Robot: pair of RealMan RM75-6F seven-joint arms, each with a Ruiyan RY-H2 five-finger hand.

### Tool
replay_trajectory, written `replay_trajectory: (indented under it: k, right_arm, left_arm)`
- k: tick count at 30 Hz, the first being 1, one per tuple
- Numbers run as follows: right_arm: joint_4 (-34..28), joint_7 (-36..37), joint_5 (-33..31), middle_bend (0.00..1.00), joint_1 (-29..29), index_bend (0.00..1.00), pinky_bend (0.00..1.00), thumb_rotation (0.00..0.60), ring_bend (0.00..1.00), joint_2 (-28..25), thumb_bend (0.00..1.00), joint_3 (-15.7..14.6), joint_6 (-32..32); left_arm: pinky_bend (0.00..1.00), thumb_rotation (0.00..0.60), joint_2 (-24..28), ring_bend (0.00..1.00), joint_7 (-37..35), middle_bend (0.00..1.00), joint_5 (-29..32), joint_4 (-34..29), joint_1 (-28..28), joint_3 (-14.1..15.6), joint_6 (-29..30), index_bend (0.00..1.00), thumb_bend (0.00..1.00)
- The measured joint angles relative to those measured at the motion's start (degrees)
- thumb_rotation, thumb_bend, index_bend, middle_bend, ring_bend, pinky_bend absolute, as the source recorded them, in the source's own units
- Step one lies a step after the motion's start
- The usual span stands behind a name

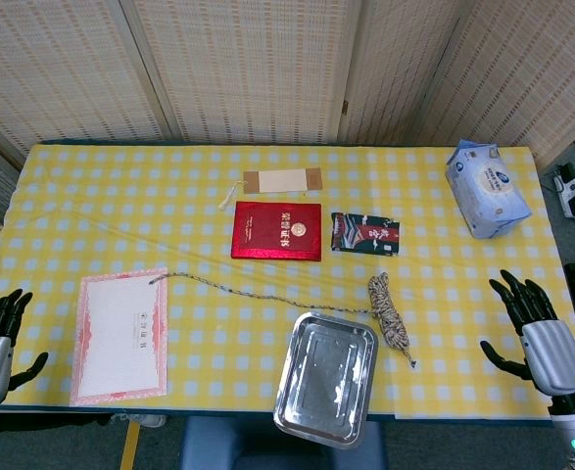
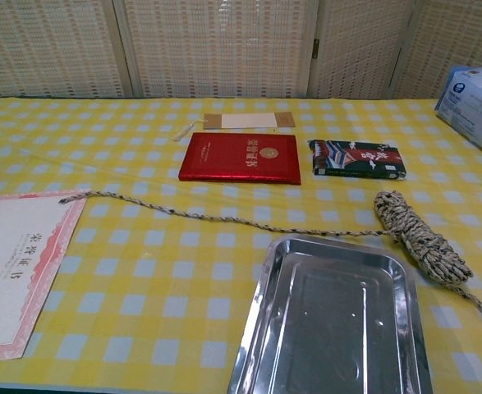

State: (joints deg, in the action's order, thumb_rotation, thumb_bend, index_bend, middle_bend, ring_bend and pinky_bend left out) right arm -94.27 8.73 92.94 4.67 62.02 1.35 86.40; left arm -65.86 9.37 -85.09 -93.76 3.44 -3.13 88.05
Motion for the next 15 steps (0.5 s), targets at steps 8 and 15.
replay_trajectory:
  k: [8, 15]
  right_arm:
    - [0.0, -0.2, -1.3, 0.0, 0.7, 0.0, 0.0, 0.6, 0.09, 0.3, 0.32, 0.3, -1.5]
    - [0.0, 0.0, -1.7, 0.0, 1.3, 0.0, 0.0, 0.6, 0.09, 0.3, 0.32, 0.1, -3.1]
  left_arm:
    - [0.0, 0.6, 0.4, 0.12, 1.2, 0.09, 1.2, -0.7, 0.4, 0.1, -1.6, 0.11, 0.28]
    - [0.0, 0.6, 0.5, 0.12, 1.3, 0.09, 1.0, -1.1, 0.4, 0.2, -1.5, 0.11, 0.28]
